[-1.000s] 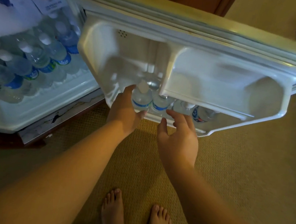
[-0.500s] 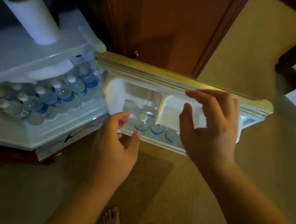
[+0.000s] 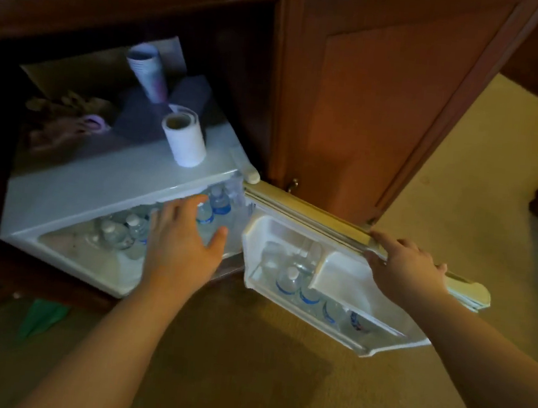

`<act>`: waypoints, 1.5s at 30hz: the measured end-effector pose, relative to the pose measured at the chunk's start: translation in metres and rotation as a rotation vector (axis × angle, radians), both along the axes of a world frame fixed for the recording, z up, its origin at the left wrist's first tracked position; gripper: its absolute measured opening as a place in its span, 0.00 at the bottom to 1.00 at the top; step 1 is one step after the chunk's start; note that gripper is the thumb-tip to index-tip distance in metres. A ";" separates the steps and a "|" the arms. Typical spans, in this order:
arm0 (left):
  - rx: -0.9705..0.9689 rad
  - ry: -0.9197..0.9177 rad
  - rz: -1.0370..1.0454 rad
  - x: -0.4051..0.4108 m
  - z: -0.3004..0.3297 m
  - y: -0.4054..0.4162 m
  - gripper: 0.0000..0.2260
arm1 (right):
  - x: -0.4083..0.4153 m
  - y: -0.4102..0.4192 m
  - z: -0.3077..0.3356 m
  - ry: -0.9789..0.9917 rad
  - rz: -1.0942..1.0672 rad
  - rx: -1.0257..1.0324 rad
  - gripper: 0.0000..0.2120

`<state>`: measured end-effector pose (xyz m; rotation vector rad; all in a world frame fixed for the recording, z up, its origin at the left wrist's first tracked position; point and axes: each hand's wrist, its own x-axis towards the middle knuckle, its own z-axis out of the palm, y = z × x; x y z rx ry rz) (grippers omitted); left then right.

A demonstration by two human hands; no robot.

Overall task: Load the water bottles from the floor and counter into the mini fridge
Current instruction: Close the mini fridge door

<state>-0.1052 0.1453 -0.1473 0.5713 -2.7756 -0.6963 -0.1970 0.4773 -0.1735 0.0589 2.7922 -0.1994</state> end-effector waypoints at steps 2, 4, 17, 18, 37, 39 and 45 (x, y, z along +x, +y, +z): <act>-0.045 -0.058 0.081 0.001 0.003 -0.041 0.27 | 0.005 -0.007 0.002 -0.023 -0.013 0.000 0.24; -0.130 -0.151 0.122 0.006 0.002 -0.079 0.29 | 0.016 -0.012 0.003 -0.032 0.012 0.000 0.24; -0.146 -0.633 0.029 0.031 -0.013 -0.167 0.39 | 0.119 -0.082 0.005 -0.223 0.053 -0.387 0.31; -0.162 -0.630 0.020 0.032 -0.014 -0.170 0.40 | 0.128 -0.092 0.003 -0.226 0.026 -0.456 0.30; -0.217 -0.543 -0.046 0.049 -0.017 -0.241 0.37 | 0.191 -0.298 -0.016 -0.160 -0.195 -0.608 0.42; -0.206 -0.544 -0.060 0.048 -0.019 -0.247 0.37 | 0.186 -0.303 -0.010 -0.170 -0.164 -0.543 0.45; -0.147 -0.559 -0.045 0.047 -0.015 -0.252 0.38 | 0.156 -0.291 0.004 0.125 0.452 -0.339 0.40</act>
